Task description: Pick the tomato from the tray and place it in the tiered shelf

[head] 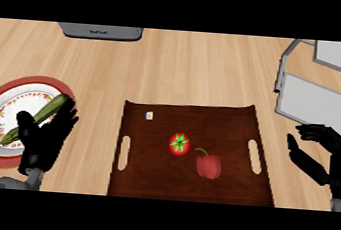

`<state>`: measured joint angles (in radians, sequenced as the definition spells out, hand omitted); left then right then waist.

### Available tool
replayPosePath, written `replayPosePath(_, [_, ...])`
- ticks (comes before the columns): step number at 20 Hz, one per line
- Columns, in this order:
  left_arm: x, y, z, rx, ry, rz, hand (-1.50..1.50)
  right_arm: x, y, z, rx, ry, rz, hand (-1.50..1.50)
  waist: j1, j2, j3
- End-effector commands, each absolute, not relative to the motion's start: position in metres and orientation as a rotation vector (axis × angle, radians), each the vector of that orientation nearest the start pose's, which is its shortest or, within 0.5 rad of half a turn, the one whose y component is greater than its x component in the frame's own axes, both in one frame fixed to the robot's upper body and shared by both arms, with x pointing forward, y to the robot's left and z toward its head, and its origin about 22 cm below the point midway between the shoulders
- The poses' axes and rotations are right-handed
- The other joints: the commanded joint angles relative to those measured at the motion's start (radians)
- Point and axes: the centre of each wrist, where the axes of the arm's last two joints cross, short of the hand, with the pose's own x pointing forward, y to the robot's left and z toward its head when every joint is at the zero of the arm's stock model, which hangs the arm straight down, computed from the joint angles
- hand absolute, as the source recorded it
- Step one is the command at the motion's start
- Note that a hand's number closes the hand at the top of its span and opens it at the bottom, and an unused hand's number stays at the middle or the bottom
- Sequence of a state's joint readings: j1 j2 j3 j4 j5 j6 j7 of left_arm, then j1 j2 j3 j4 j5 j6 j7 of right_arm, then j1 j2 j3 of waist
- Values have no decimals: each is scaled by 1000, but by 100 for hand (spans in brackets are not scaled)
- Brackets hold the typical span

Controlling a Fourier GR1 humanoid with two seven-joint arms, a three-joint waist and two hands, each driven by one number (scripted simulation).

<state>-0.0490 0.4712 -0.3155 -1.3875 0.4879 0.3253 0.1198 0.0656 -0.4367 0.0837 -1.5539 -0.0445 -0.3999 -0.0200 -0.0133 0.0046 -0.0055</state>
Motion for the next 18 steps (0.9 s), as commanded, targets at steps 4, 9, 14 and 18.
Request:
replayPosePath(4, [252,293,-28,90,-1104,60,0,190,-278,19,-463,-1570,200,-150,3,-5,5])
replayPosePath(9, [252,303,-20,96,-1121,49,0,185,-255,59,-340,-1496,384,-150,8,-5,4])
replayPosePath(14, [252,292,-34,97,-1111,38,0,166,-232,109,-322,-1411,513,-150,3,-6,3])
replayPosePath(18, [262,296,-24,97,-1110,41,0,177,-197,129,-392,-1312,569,-150,16,-3,2])
